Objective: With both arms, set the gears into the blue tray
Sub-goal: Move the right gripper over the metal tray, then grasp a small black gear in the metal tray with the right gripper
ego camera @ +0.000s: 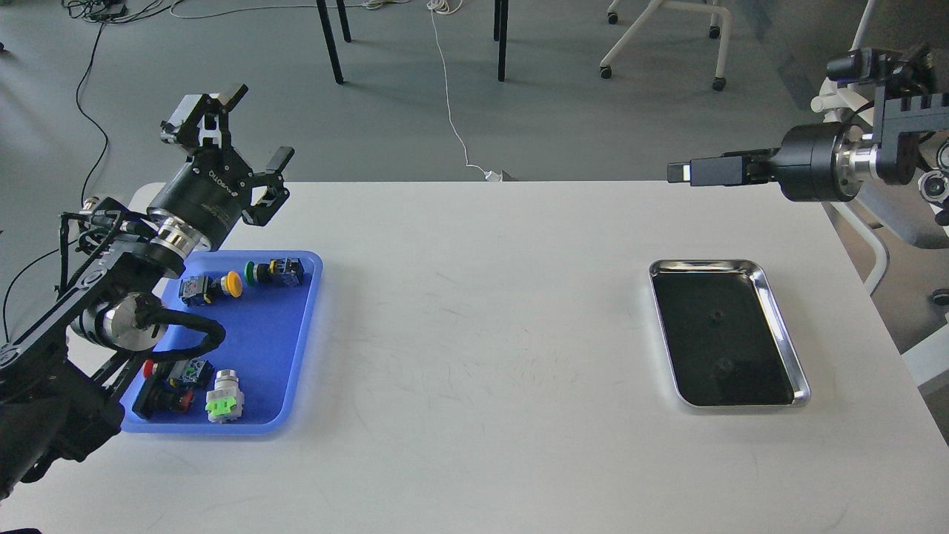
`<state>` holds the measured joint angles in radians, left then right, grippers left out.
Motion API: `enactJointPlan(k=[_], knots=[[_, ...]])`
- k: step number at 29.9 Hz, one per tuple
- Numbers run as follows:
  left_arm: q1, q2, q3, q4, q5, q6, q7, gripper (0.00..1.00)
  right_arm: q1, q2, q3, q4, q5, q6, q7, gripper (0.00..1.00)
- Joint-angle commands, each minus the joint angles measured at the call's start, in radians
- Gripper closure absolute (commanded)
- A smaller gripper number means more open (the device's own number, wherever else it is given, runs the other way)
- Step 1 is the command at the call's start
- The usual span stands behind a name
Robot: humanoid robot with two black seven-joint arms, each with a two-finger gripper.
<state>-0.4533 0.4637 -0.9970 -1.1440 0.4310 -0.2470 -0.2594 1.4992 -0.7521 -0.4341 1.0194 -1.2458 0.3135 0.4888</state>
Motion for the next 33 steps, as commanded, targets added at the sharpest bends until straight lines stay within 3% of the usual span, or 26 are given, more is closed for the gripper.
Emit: enactJointPlan(k=[1,9,14,21,27,33], knots=[[0.001,-0.002,0.000,0.000,0.000,0.000,0.000,0.02,0.030,0.043,-0.132,-0.001,-0.183,-0.062,0.000,0.01],[0.001,-0.005,0.000,0.000,0.000,0.000,0.000,0.02,0.016,0.184,-0.290,-0.051,-0.236,-0.083,0.000,0.02],[0.001,-0.014,0.000,0.000,0.002,0.002,0.000,0.02,-0.013,0.246,-0.396,-0.100,-0.233,-0.154,0.000,0.06],[0.002,-0.014,-0.002,0.000,0.002,0.002,0.000,0.02,-0.092,0.254,-0.403,-0.160,-0.221,-0.182,0.000,0.09],[0.002,-0.016,0.000,0.000,0.002,0.000,0.000,0.02,-0.123,0.255,-0.405,-0.176,-0.097,-0.183,0.000,0.20],[0.002,-0.017,0.000,0.001,0.002,0.000,0.000,0.02,-0.151,0.255,-0.403,-0.203,-0.076,-0.183,0.000,0.23]])
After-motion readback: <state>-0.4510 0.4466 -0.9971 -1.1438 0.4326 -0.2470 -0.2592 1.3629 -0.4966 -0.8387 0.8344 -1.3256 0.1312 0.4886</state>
